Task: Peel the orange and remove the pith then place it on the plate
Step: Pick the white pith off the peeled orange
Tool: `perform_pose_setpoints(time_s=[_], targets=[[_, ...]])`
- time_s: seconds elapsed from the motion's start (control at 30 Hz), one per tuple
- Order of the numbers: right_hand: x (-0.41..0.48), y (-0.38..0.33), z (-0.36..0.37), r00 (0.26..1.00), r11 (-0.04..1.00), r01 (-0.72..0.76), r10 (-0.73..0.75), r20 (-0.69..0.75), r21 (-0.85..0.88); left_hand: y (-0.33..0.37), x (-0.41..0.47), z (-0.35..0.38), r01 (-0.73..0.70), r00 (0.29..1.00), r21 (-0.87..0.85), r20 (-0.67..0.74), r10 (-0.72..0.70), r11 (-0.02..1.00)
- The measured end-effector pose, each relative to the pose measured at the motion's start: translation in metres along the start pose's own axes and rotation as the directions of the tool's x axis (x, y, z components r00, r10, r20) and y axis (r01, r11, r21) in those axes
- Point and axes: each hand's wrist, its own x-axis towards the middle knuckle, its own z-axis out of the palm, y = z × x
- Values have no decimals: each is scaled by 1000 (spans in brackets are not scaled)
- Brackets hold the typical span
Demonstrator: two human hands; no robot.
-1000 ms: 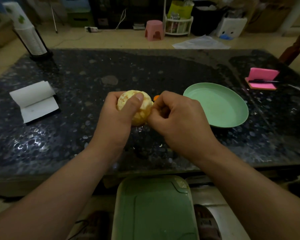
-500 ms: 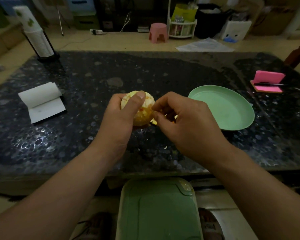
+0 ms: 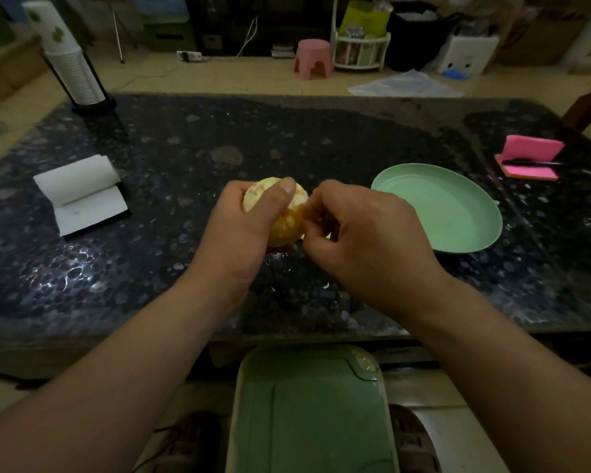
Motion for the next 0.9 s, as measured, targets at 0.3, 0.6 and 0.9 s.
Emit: perform_pose_setpoints(time_s=[0.3, 0.6, 0.9], targets=[[-2, -2, 0, 999, 993, -40, 44, -29, 107, 0, -1, 1, 13, 999, -41, 41, -11, 999], [-3, 5, 1, 991, 983, -106, 117, -70, 148, 7, -1, 0, 85, 996, -206, 57, -74, 975], [-4, 0, -4, 997, 986, -64, 69, -26, 152, 5, 2, -2, 79, 995, -205, 68, -67, 976]])
